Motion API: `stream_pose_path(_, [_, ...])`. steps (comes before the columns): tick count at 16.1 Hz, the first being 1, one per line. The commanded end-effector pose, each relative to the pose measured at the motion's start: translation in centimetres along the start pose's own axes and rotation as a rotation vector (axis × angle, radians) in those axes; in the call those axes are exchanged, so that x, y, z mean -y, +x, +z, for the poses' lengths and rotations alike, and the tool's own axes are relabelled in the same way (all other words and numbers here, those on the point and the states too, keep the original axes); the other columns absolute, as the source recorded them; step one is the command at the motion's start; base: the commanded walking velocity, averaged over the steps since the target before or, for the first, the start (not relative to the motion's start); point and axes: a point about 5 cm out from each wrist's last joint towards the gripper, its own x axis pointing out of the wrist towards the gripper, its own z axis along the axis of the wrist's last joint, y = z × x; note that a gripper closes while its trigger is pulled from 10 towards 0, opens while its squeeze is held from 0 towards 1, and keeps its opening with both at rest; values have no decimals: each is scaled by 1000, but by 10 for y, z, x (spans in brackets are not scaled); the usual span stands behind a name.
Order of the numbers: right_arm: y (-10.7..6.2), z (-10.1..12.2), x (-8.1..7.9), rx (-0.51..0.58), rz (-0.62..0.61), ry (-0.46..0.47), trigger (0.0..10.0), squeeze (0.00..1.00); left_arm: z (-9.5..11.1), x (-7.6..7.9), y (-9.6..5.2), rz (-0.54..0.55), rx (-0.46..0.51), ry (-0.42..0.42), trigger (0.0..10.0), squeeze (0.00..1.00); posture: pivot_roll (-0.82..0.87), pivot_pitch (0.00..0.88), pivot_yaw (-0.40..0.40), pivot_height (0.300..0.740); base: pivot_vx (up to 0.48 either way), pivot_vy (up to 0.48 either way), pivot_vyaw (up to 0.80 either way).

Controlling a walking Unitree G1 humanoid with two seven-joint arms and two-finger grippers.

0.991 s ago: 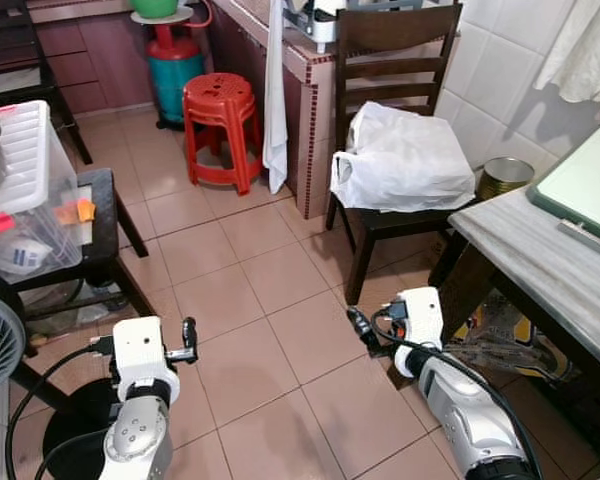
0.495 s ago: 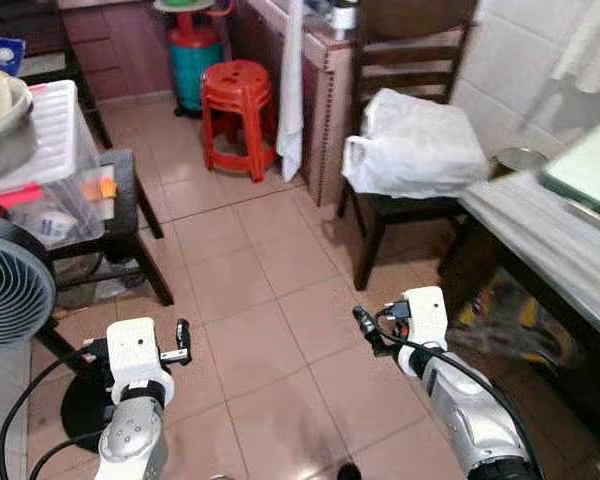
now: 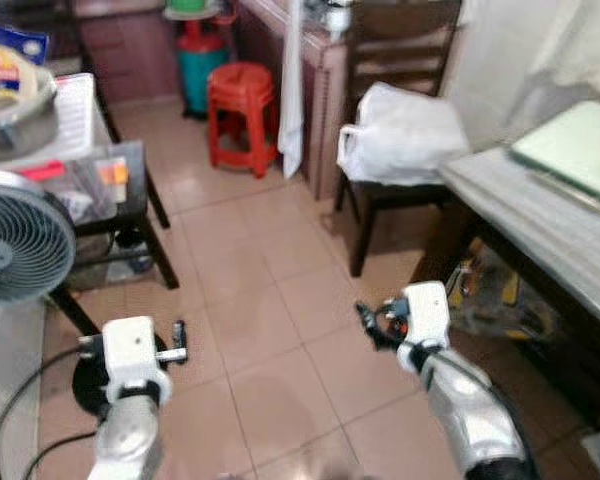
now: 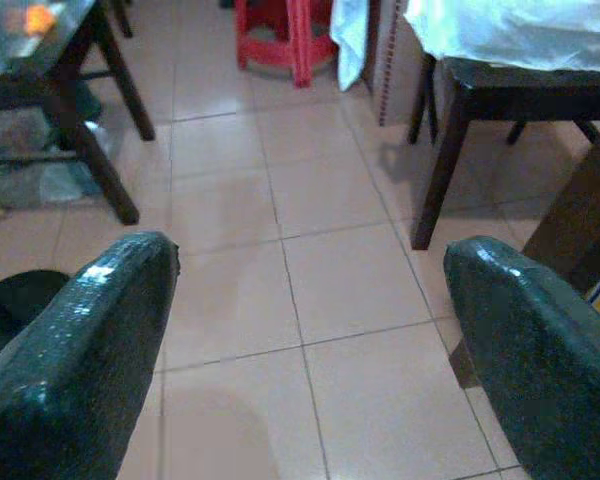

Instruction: Setting the table

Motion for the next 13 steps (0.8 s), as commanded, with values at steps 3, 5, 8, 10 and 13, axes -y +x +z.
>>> stream_pose_path(3, [-2, 2, 4, -2, 1, -15, 10000, 0, -4, -1, -4, -4, -19, 7, 10000, 0, -12, 91, 15, 740, -296, 0, 0])
stream_pose_path(5, [-4, 0, 5, 2, 9, -4, 10000, 0, -5, -2, -6, -8, -25, 9, 10000, 0, -15, 89, 15, 740, -300, 0, 0])
stream_pose_path(8, [-5, 1, 6, 16, 11, -14, 10000, 0, -6, -1, -7, -14, -31, 10, 10000, 0, -14, 89, 16, 740, -300, 0, 0])
stream_pose_path(10, [-5, 1, 6, 18, 13, -14, 10000, 0, -7, 0, -8, -33, -34, 23, 10000, 0, -14, 89, 17, 740, -296, 0, 0])
stream_pose_path(13, [-7, 5, 7, 38, 7, -22, 10000, 0, -8, -11, -16, -70, -42, 90, 10000, 0, -12, 90, 10, 740, -284, 0, 0])
